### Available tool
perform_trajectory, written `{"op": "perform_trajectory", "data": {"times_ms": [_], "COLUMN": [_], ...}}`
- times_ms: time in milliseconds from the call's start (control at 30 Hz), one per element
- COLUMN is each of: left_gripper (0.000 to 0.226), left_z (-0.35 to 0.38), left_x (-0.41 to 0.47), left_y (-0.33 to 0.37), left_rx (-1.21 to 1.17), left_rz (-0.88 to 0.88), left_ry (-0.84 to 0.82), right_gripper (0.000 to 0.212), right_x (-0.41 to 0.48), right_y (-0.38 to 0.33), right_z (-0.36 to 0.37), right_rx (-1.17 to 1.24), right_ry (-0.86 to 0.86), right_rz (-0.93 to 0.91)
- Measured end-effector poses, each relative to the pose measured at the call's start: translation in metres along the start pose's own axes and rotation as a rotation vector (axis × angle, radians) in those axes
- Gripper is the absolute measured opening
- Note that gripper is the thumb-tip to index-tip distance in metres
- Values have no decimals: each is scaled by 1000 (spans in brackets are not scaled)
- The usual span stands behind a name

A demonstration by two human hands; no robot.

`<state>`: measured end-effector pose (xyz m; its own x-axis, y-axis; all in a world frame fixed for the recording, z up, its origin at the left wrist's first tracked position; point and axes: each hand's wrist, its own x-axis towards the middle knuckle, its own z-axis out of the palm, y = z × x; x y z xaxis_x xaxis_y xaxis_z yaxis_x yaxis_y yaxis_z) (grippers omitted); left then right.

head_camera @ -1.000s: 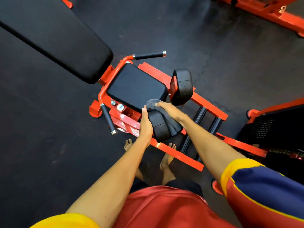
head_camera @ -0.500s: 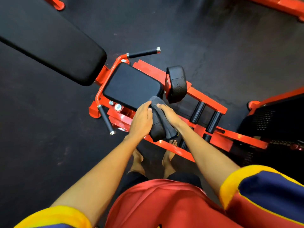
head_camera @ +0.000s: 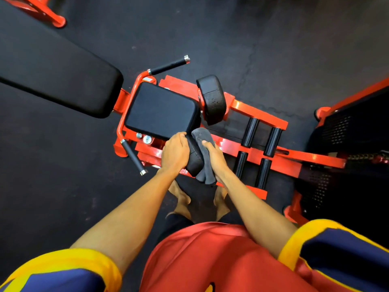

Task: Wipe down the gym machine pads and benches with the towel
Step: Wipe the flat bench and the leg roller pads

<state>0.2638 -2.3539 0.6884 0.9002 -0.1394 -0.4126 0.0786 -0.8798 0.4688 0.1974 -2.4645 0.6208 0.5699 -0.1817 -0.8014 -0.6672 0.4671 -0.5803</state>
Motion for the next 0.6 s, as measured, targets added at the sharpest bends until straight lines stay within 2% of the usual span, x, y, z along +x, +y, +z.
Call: {"op": "perform_trajectory", "data": {"times_ms": [133,167,233,333,433,500,600], "left_gripper": [34,34,39,47,48,48,46], "left_z": [9,10,14,15,13,12,15], "left_x": [1,1,-3,-5,-2,-2,-6], "left_y": [-7,-8,-8,-6,-10,-10,-15], "left_rx": [-58,-74,-80,-76,-80,-72,-71], "left_rz": [-103,-116,-95,-59,-35,-34,-21], "left_ry": [33,40,58,67,58,56,71], "right_gripper": [62,56,54,47,34,41,55], "right_x": [-26,-33,-42,-40,-27,-14,29], "right_y": [2,5,14,29,46,61,83], "right_z": [22,27,30,29,22,16,3], "right_rx": [-167,-200,-164,35,60,69,255], "right_ry": [154,246,415,477,478,399,348], "right_rz": [-290,-365,-400,-367,-262,-165,49]}}
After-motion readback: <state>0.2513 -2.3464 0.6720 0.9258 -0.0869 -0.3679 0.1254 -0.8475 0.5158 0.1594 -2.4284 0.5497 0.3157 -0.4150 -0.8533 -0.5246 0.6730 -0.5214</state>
